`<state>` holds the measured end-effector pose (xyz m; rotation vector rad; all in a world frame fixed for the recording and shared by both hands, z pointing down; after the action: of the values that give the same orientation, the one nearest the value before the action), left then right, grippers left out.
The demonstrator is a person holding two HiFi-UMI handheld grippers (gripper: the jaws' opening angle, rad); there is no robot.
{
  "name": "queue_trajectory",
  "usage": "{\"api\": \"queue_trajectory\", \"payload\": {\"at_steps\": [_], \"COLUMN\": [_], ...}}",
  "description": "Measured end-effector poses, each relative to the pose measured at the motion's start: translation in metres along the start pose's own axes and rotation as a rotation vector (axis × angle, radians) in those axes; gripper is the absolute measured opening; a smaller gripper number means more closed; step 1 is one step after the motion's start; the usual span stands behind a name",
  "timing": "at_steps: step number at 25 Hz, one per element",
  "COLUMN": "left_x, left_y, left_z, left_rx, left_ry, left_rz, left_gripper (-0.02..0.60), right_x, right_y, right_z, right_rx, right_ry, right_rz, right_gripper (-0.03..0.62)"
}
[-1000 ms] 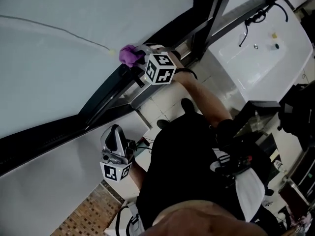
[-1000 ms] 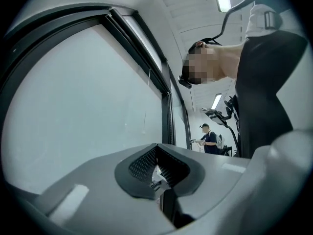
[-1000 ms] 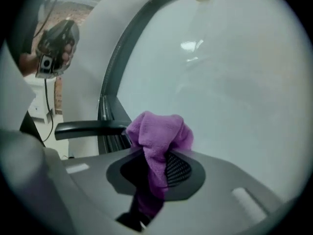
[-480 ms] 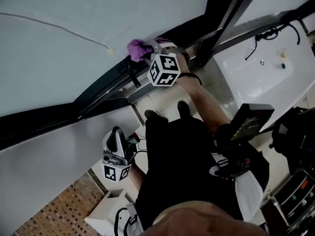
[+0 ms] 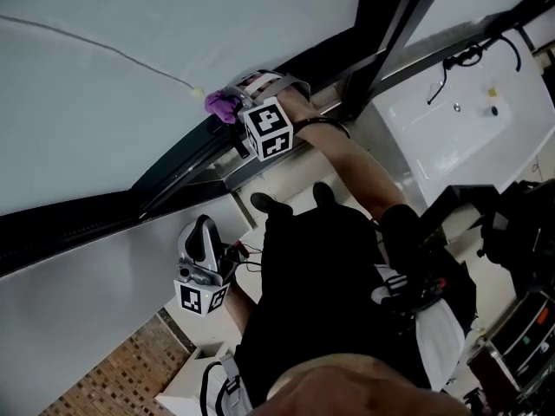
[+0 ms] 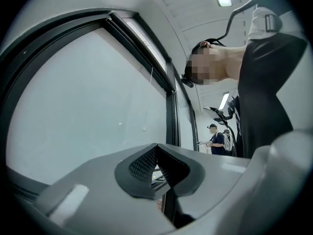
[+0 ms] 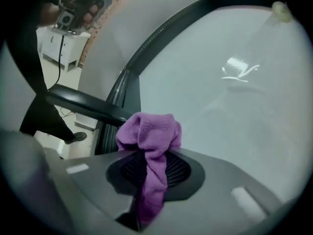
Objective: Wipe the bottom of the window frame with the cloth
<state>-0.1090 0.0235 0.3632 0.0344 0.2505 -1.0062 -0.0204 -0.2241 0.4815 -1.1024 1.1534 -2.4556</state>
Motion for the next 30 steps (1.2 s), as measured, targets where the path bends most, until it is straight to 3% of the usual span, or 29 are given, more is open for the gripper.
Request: {"api": "queue_trajectory", "payload": {"at_steps": [4,6,9,12,14,17,18,21,22,24,27,28,30], "left_x": [0.007,0.004,-0.003,-0.003,0.001,0.003,0.003,0.005,0.006,0.009,0.011,0.010,0.010], "left_y": [-0.001,-0.005,-0.012,-0.016,-0.015,-0.014,-0.016,-0.018,-0.017,-0.015,-0.016,-0.017,-0.019], "left_z": [0.000,0.001,0.005,0.010,0.011,0.010,0.012,0.017,0.017,0.015,0.009,0.009,0.012], "left_rx": [0.006,-0.003,-0.025,-0.045,-0.045,-0.035,-0.042,-0.065,-0.063,-0.048,-0.041,-0.047,-0.059], "left_ry": [0.001,0.006,0.011,0.013,0.014,0.013,0.012,-0.002,-0.009,-0.015,-0.010,-0.010,-0.015], "left_rz": [0.023,0.013,-0.008,-0.020,-0.009,0.008,0.010,0.011,0.012,0.016,0.018,0.017,0.017], "left_gripper": [0.003,0.003,0.003,0.003,0.003,0.003,0.003,0.003,0.003,0.003,0.003,0.003,0.003], "right_x": [-0.001,-0.011,-0.033,-0.023,-0.017,-0.044,-0.051,-0.034,-0.024,-0.027,-0.061,-0.066,-0.053], "right_y": [0.006,0.002,0.004,-0.003,-0.007,0.000,0.000,-0.013,-0.017,-0.009,0.012,0.014,0.009], "right_z": [0.014,0.045,0.077,0.047,0.051,0.094,0.093,0.046,0.044,0.076,0.139,0.137,0.095], "right_rx": [0.120,0.169,0.195,0.255,0.304,0.360,0.365,0.315,0.298,0.385,0.463,0.435,0.318], "right_ry": [0.015,-0.069,-0.244,-0.179,-0.193,-0.429,-0.438,-0.209,-0.186,-0.258,-0.541,-0.559,-0.406], "right_rz": [-0.110,-0.123,-0.040,-0.029,-0.006,0.114,0.142,0.106,0.107,0.159,0.253,0.250,0.183], "right_gripper": [0.063,0.067,0.069,0.066,0.060,0.066,0.071,0.071,0.065,0.064,0.068,0.071,0.071]}}
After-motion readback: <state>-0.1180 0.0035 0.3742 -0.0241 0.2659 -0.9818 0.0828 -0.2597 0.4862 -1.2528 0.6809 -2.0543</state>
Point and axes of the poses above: the fingertips, and each gripper's own axes: x forward along the fingers, y to its right, z out of its underside, the point moved 6 cm from there along -x, backward along the fingers, and after that the axes turned 4 degrees about -x, right-handed, at the moved point
